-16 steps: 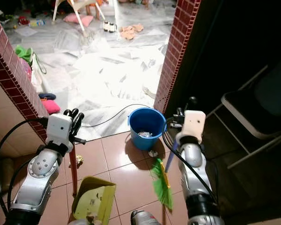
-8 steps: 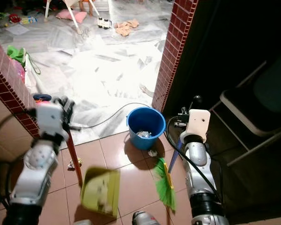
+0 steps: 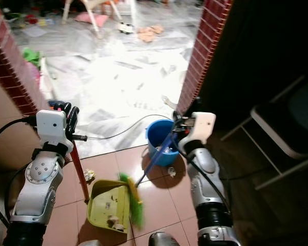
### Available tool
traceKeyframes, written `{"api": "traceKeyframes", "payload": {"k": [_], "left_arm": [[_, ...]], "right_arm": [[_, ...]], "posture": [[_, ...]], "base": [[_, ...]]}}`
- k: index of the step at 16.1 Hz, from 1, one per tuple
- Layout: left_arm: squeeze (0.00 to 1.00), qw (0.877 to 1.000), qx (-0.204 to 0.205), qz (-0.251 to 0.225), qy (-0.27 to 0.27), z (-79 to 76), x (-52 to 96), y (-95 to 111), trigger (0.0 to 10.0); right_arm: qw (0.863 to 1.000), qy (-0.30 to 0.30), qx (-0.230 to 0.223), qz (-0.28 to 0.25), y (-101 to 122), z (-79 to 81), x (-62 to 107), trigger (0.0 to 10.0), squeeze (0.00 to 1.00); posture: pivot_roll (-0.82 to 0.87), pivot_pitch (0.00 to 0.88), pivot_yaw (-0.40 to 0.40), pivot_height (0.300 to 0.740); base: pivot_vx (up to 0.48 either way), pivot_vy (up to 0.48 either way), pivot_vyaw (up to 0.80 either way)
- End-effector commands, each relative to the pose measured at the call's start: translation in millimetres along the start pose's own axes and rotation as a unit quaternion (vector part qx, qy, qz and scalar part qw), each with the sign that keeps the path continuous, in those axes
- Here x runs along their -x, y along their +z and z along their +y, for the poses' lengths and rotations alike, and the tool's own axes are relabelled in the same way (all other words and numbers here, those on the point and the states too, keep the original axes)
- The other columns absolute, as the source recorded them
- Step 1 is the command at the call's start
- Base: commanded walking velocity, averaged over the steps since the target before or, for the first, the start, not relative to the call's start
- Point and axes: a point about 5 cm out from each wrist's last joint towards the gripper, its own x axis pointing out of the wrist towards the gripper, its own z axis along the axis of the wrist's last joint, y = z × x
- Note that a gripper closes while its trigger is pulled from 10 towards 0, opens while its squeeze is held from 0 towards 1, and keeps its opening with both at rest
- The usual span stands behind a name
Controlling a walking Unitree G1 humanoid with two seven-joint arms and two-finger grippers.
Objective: Sweep floor
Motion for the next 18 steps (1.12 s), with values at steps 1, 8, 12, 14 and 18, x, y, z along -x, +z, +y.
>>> {"api": "traceKeyframes", "payload": {"k": [1,8,12,14,18], "left_arm": [[0.00,1.000,-0.002,-0.025,0.001,-0.5,-2.3,11,10.0],[0.00,1.000,-0.004,-0.004,-0.006,-6.4,1.1,2,10.0],[0.00,1.000,-0.002,-0.002,-0.006,-7.4,2.0,2,10.0],[0.00,1.000,-0.001,0.001,-0.006,-8.0,2.5,1,10.0],[0.00,1.000,0.002,-0.002,-0.008,-8.7,1.8,3,10.0]], "right_arm": [[1.000,0.013,0.019,-0.009,7,-0.7,0.4,10.0,0.00],[0.981,0.051,0.167,0.082,-16,-19.1,19.5,10.0,0.00],[0.965,-0.031,0.246,0.091,-15,-43.4,32.8,10.0,0.00],[0.948,-0.077,0.294,0.090,-13,-54.7,40.4,10.0,0.00],[0.945,-0.127,0.297,0.056,-1,-62.2,27.8,10.0,0.00]], "posture": [[0.01,0.000,-0.044,0.740],[-0.01,0.000,-0.038,0.740],[-0.01,0.000,-0.040,0.740],[-0.01,0.000,-0.039,0.740],[-0.01,0.000,-0.037,0.740]], "base": [[0.000,0.000,0.00],[0.000,0.000,0.00],[0.000,0.000,0.00],[0.000,0.000,0.00],[0.000,0.000,0.00]]}}
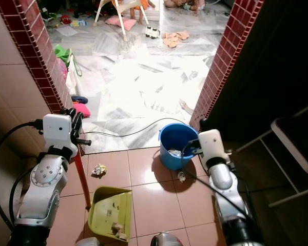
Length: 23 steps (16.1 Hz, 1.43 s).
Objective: Sweep floor
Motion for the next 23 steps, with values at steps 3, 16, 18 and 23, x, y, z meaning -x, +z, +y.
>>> {"api": "traceKeyframes", "payload": {"k": [3,16,18,23], "left_arm": [[0.00,0.999,0.031,-0.024,0.007,1.1,-1.5,14,10.0],[0.00,0.999,0.040,-0.020,0.016,2.9,-1.8,15,10.0],[0.00,0.999,0.040,-0.021,0.014,1.6,-2.6,16,10.0],[0.00,0.999,0.042,-0.025,0.020,2.7,-1.3,19,10.0]], "right_arm": [[0.993,-0.021,-0.048,-0.102,39,-3.8,-19.8,10.0,0.00],[0.939,0.126,-0.279,-0.157,89,48.7,-45.2,10.0,0.00],[0.942,0.131,-0.259,-0.170,89,44.7,-42.7,10.0,0.00],[0.946,0.145,-0.189,-0.220,103,37.5,-31.6,10.0,0.00]], "posture": [[0.01,0.000,-0.040,0.740],[0.03,0.000,-0.038,0.740],[0.03,0.000,-0.038,0.740],[0.03,0.000,-0.040,0.740]], "base": [[0.000,0.000,0.00],[0.000,0.000,0.00],[0.000,0.000,0.00],[0.000,0.000,0.00]]}}
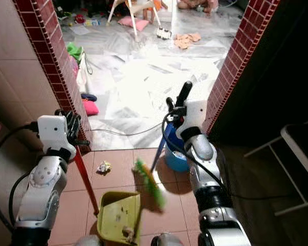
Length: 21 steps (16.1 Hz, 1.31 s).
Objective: Sweep floor
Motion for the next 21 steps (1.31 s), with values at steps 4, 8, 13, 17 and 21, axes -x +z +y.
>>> {"api": "traceKeyframes", "payload": {"k": [4,8,13,17,21], "left_arm": [[0.00,0.999,0.002,-0.044,-0.005,-3.4,-5.5,21,10.0],[0.00,0.999,0.006,-0.051,-0.007,-5.4,-7.6,25,10.0],[0.00,0.997,0.031,-0.068,0.013,-2.5,-9.0,39,10.0],[0.00,0.996,0.063,-0.001,0.067,19.0,-8.3,8,10.0],[0.00,0.985,0.120,0.082,0.095,16.6,-3.3,-35,10.0]], "right_arm": [[0.999,0.031,0.020,-0.023,10,-3.5,11.1,10.0,0.00],[0.998,0.006,0.064,0.015,-2,-14.5,28.1,10.0,0.00],[0.991,-0.041,0.080,0.097,-38,-15.4,63.1,10.0,0.00],[0.991,-0.057,0.054,0.113,-42,-11.8,63.3,10.0,0.00],[0.990,-0.064,-0.061,0.108,-25,-13.4,38.4,10.0,0.00]], "posture": [[0.02,0.000,-0.042,0.740],[0.02,0.000,-0.042,0.740],[0.01,0.000,-0.047,0.740],[0.01,0.000,-0.047,0.740],[0.00,0.000,-0.047,0.740]], "base": [[0.000,0.000,0.00],[0.000,0.000,0.00],[0.000,0.000,0.00],[0.000,0.000,0.00],[0.000,0.000,0.00]]}}
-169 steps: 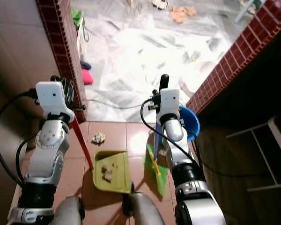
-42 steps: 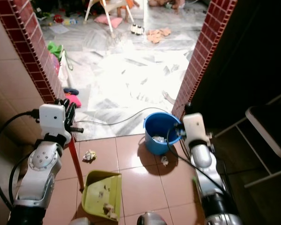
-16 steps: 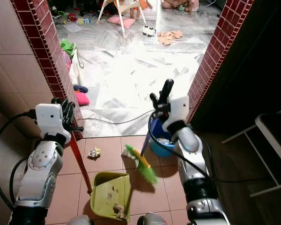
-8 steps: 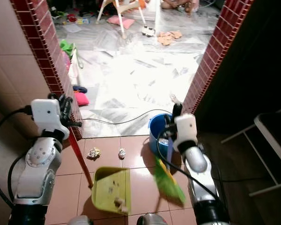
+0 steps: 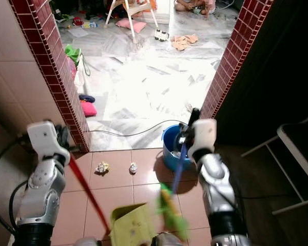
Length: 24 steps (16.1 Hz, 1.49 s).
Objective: Sweep floor
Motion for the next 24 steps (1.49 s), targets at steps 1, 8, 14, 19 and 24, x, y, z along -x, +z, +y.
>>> {"api": "traceKeyframes", "payload": {"k": [1,8,14,19,24], "left_arm": [[0.00,0.998,0.067,0.018,0.000,-6.9,-2.7,-4,10.0],[0.00,0.975,0.215,0.050,0.024,7.3,-9.0,-21,10.0],[0.00,0.965,0.259,0.032,0.030,15.9,-13.9,-17,10.0],[0.00,0.967,0.252,0.033,0.016,13.4,-14.9,-20,10.0],[0.00,0.957,0.288,-0.007,-0.032,3.6,-18.1,-2,10.0]], "right_arm": [[0.999,0.024,-0.034,-0.011,10,6.3,-6.2,10.0,0.00],[0.999,0.000,0.030,0.009,5,-12.3,-3.3,10.0,0.00],[0.977,-0.079,0.196,-0.035,21,-42.6,-1.5,10.0,0.00],[0.970,-0.087,0.225,-0.036,19,-47.9,1.3,10.0,0.00],[0.968,-0.081,0.236,-0.025,7,-46.1,3.1,10.0,0.00]], "posture": [[-0.01,0.000,-0.046,0.740],[-0.02,0.000,-0.063,0.740],[-0.02,0.000,-0.074,0.740],[-0.02,0.000,-0.076,0.740],[-0.02,0.000,-0.080,0.740]], "base": [[0.000,0.000,0.00],[0.000,0.000,0.00],[0.000,0.000,0.00],[0.000,0.000,0.00],[0.000,0.000,0.00]]}}
